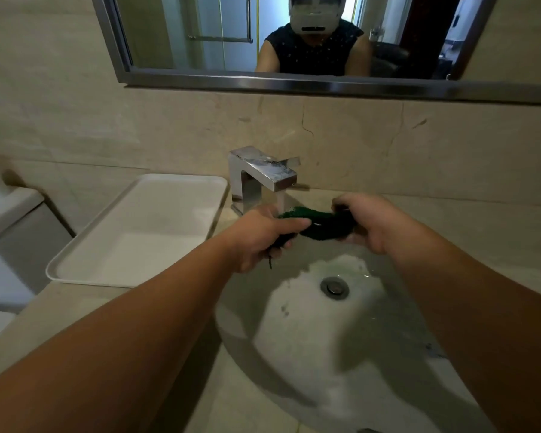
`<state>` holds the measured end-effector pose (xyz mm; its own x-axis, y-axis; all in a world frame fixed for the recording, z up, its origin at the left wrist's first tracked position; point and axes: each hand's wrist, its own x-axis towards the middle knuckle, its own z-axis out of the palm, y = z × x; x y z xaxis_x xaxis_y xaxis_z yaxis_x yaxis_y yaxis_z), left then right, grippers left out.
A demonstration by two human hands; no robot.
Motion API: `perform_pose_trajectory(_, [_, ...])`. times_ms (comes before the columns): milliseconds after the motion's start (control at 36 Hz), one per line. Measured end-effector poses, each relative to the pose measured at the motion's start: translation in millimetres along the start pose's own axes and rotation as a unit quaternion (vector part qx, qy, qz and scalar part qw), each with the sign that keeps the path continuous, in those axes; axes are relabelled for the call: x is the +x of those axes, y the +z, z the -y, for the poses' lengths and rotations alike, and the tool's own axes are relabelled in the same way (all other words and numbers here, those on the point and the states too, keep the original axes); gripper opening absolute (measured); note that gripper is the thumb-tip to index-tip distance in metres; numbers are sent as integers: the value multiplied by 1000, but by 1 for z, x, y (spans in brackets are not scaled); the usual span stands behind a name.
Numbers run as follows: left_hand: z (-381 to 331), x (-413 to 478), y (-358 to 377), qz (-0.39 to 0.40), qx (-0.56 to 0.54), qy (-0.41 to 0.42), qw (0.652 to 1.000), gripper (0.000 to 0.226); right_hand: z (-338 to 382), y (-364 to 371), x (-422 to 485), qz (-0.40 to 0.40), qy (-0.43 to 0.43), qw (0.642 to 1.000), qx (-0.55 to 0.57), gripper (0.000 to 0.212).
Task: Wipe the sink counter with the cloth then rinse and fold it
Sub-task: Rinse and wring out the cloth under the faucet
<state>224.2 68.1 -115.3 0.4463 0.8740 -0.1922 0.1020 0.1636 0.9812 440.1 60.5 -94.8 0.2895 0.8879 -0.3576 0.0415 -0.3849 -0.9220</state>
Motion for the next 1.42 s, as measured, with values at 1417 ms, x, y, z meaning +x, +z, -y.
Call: perform_pose_trajectory(1417, [5,-33,16,-31,164,-161,973,18,-20,101,-43,51,-37,984,164,20])
